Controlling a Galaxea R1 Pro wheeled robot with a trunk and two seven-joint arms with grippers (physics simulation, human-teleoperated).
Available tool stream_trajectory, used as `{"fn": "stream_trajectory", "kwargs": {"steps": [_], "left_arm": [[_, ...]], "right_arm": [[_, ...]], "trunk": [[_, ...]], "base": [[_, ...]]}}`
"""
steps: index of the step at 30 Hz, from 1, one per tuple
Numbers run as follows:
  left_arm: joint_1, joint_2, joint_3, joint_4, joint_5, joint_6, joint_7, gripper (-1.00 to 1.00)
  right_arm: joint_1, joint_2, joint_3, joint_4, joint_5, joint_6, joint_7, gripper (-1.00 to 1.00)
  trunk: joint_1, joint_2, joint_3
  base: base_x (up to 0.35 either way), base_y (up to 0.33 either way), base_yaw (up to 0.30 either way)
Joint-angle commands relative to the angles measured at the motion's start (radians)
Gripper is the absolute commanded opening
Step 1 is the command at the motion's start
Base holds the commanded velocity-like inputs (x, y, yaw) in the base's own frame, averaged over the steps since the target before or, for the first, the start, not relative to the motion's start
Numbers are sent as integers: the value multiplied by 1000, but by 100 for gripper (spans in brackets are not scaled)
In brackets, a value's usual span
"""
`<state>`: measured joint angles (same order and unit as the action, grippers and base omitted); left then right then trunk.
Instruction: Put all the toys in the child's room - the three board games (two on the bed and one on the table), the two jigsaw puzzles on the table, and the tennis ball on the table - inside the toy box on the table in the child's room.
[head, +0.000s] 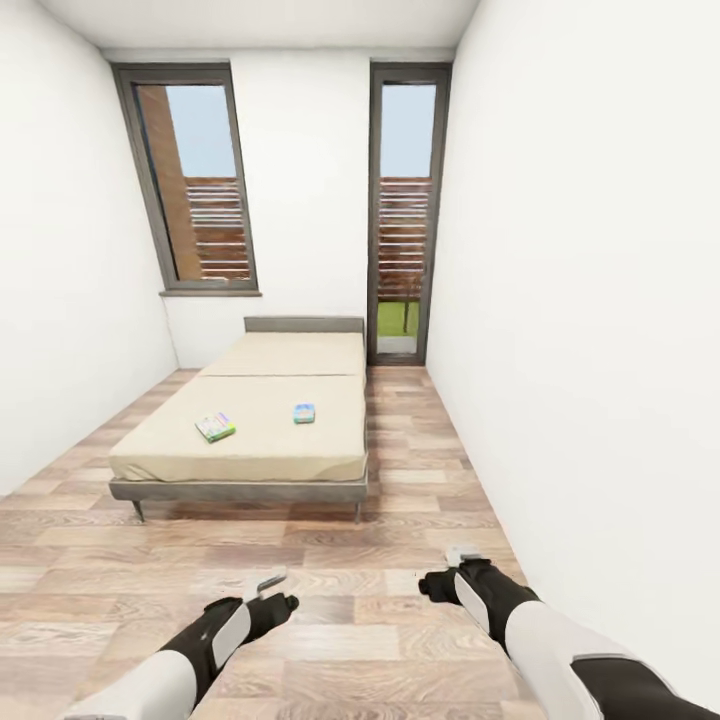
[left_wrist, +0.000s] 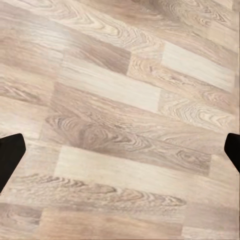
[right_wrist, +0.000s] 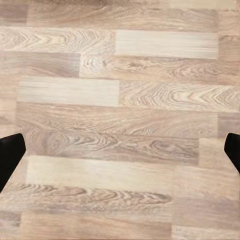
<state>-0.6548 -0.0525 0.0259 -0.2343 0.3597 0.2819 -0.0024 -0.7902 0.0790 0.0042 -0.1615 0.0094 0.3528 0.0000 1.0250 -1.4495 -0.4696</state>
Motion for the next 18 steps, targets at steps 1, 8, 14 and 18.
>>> {"fn": "stream_trajectory", "kwargs": {"steps": [1, 8, 14, 18], "left_arm": [[-4, -10, 2, -43, 4, 21, 11, 100], [-12, -34, 0, -194, 9, 100, 64, 100], [-14, -44, 1, -299, 10, 152, 97, 100], [-12, -46, 1, -329, 11, 165, 105, 100]], "right_arm": [[-17, 0, 0, -6, 1, 7, 1, 100], [-68, 3, 0, -30, 0, 9, 2, 100], [-90, 8, 0, -55, 0, 10, 3, 100], [-96, 11, 0, -66, 0, 10, 3, 100]], "trunk": [[0, -1, -2], [0, -1, -3], [0, -1, -5], [0, -1, -7]], "base": [[0, 0, 300], [0, 0, 300], [0, 0, 300], [0, 0, 300]]}}
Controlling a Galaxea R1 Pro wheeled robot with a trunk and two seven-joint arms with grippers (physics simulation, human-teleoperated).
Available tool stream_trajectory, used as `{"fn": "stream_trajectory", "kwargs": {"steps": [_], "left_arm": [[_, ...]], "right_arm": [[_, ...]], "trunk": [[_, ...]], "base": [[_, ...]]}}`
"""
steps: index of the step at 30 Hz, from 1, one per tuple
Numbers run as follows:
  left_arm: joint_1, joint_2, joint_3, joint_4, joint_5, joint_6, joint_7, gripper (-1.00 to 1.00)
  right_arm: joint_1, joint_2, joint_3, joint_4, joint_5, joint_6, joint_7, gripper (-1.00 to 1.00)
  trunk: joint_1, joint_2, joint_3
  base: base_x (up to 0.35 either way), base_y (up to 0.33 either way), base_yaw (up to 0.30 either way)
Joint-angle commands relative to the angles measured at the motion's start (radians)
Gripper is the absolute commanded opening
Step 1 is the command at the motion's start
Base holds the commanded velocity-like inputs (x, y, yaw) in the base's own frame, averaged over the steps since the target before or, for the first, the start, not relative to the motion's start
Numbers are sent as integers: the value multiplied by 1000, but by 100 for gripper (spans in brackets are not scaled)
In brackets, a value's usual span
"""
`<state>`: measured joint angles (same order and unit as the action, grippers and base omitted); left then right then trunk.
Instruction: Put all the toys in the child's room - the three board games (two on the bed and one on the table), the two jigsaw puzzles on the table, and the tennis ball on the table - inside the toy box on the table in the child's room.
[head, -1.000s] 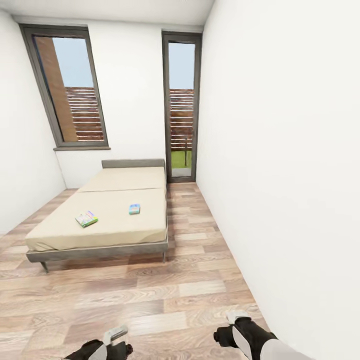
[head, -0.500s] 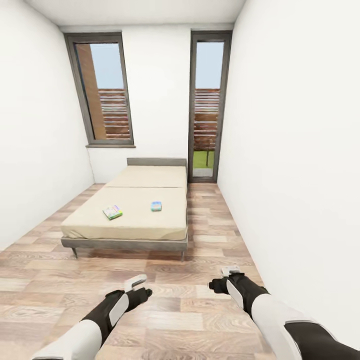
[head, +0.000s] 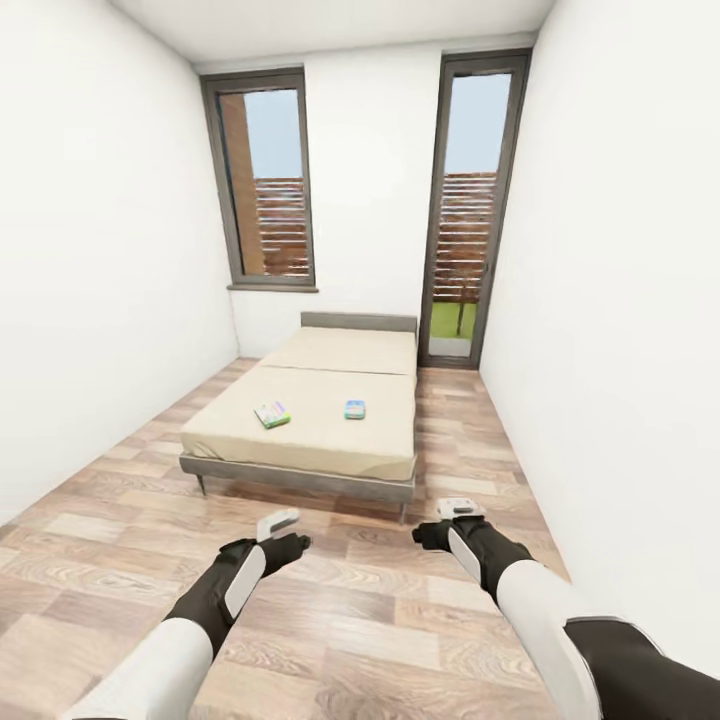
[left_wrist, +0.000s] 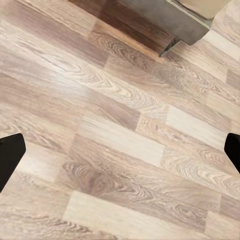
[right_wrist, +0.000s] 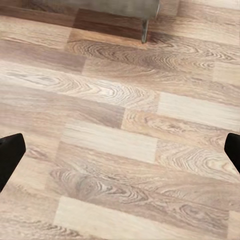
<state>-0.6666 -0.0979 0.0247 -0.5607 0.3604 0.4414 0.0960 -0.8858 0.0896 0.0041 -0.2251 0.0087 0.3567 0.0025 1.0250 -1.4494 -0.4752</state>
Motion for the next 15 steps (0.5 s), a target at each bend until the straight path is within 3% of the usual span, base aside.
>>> {"fn": "stream_trajectory", "kwargs": {"steps": [1, 10, 15], "left_arm": [[3, -2, 2, -13, 11, 10, 10, 100], [33, -7, 1, -46, 12, 20, 13, 100], [48, -6, 4, -61, 37, 25, 13, 100]], "right_arm": [[-2, 1, 0, -8, 1, 6, 0, 100], [-7, 3, 2, -47, 2, 6, 0, 100], [-2, -3, 4, -74, 1, 6, 2, 100]], "trunk": [[0, -1, -2], [0, -1, -6], [0, -1, -7]], "base": [[0, 0, 300], [0, 0, 279], [0, 0, 137]]}}
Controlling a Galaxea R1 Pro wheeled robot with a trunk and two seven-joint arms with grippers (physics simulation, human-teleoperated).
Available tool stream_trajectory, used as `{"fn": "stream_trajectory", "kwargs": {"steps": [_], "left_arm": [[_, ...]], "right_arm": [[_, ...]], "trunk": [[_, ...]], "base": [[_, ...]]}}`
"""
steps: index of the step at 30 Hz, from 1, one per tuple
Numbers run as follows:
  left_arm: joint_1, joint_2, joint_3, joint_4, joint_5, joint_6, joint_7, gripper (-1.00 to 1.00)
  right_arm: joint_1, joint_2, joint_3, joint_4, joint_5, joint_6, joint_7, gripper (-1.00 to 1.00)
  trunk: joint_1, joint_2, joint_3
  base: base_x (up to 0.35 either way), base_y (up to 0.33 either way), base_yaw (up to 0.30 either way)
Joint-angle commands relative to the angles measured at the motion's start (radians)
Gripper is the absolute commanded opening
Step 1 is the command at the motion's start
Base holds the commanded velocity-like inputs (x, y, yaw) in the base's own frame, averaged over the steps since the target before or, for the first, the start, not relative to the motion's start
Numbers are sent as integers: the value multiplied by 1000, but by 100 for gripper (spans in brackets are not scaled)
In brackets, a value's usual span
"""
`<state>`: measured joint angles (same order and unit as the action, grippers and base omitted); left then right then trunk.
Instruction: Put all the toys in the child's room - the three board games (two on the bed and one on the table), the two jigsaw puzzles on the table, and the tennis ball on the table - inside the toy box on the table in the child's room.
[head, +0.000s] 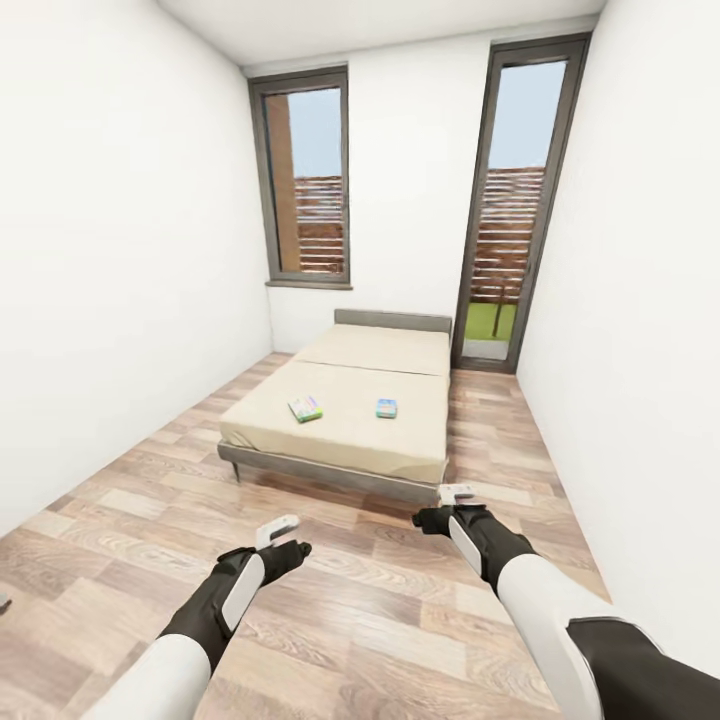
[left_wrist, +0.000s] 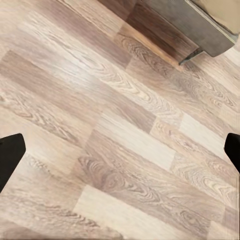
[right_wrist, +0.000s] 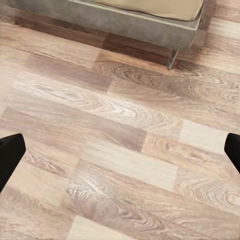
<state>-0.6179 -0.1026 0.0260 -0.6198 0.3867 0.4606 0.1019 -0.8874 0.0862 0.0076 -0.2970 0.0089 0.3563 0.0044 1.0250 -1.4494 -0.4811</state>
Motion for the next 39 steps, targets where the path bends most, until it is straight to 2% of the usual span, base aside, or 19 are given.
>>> {"fn": "stream_trajectory", "kwargs": {"steps": [1, 3, 4, 6, 9, 12, 16, 39], "left_arm": [[0, -1, 3, -2, 11, 5, 7, 100], [5, 3, 2, -6, 44, 6, 7, 100], [5, 3, 2, -6, 44, 6, 7, 100], [9, 5, -1, -10, 75, 5, 9, 100], [20, 16, 10, -22, 85, 16, 15, 100], [37, 19, 20, -18, 101, 8, 13, 100], [57, 19, 20, -18, 102, 8, 13, 100], [57, 19, 20, -18, 102, 8, 13, 100]], "right_arm": [[0, 0, 1, -2, 1, 6, 0, 100], [2, -2, 1, -13, 1, 6, 2, 100], [2, -2, 1, -13, 1, 6, 2, 100], [4, -4, 1, -21, 0, 4, 3, 100], [-7, -5, -5, -15, -11, 16, 14, 100], [-6, 6, -1, -15, -6, 33, 31, 100], [-6, 6, -1, -15, -6, 35, 51, 100], [-6, 6, -1, -15, -6, 35, 51, 100]], "trunk": [[0, -1, -1], [0, -1, -2], [0, -1, -2], [0, -1, -2], [0, -1, -2], [0, -1, -2], [0, -1, -2], [0, -1, -2]], "base": [[0, 0, 94], [4, 0, 67], [8, 0, 60], [52, 0, 43], [24, 0, 13], [0, 0, 0], [0, 0, 0], [0, 0, 0]]}}
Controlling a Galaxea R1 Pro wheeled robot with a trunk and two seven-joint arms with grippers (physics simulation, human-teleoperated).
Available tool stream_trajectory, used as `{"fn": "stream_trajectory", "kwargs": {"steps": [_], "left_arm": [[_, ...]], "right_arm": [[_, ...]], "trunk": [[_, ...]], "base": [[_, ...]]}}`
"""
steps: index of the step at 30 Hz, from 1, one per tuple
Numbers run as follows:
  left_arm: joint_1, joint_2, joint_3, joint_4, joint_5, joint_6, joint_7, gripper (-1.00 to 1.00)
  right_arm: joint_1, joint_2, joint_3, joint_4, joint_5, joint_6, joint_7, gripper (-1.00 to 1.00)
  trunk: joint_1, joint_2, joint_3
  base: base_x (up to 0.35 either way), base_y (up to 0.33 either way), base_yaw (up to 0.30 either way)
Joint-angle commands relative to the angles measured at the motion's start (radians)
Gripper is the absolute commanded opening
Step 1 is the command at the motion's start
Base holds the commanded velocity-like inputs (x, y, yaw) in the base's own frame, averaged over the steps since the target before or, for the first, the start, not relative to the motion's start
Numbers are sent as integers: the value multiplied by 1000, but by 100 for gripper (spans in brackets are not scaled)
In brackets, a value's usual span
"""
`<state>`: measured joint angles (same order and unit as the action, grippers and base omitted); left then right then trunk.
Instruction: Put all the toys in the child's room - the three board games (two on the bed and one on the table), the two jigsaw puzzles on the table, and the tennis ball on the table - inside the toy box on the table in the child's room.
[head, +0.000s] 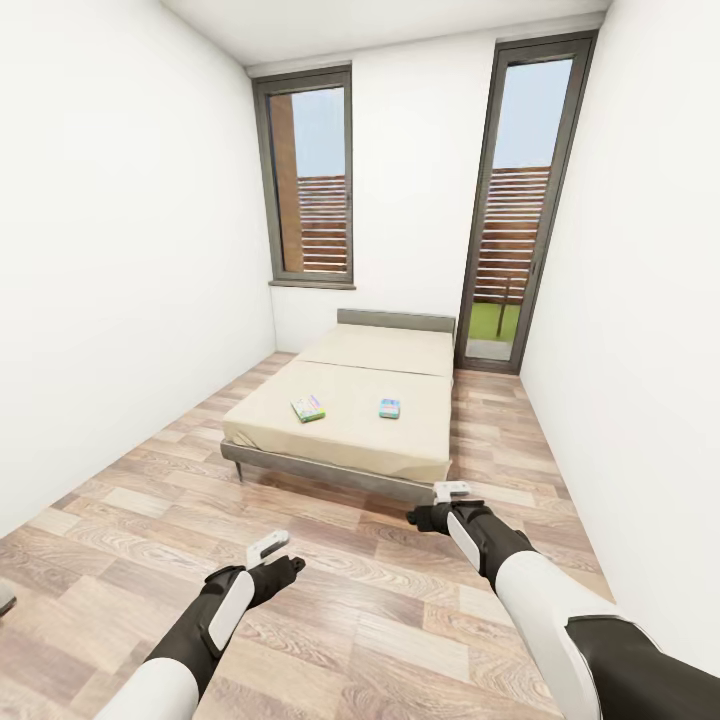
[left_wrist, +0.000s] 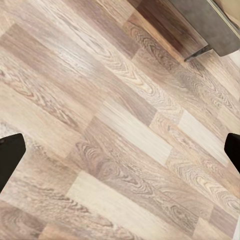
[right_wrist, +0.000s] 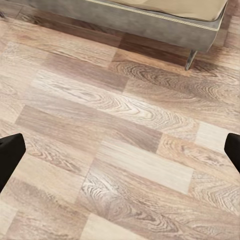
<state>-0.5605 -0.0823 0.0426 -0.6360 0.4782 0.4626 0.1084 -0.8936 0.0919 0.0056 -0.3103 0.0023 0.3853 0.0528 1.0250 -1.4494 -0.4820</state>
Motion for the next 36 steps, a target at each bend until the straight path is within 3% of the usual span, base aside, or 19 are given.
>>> {"fn": "stream_trajectory", "kwargs": {"steps": [1, 14, 21, 36], "left_arm": [[0, -1, 3, -2, 11, 6, 7, 100], [0, -1, 3, -2, 11, 6, 7, 100], [9, 0, -13, 16, -22, 2, -1, 100], [20, 2, -17, 20, -33, 9, -7, 100]], "right_arm": [[0, 0, 1, -2, 1, 6, 2, 100], [0, 0, 1, -2, 1, 6, 2, 100], [17, 22, 11, -13, 11, -16, -35, 100], [26, 28, 16, -20, 16, -24, -48, 100]], "trunk": [[0, -1, -1], [0, -1, -1], [0, -1, -1], [0, -1, -1]], "base": [[0, 0, 0], [0, 0, 0], [0, 0, 0], [56, 0, 0]]}}
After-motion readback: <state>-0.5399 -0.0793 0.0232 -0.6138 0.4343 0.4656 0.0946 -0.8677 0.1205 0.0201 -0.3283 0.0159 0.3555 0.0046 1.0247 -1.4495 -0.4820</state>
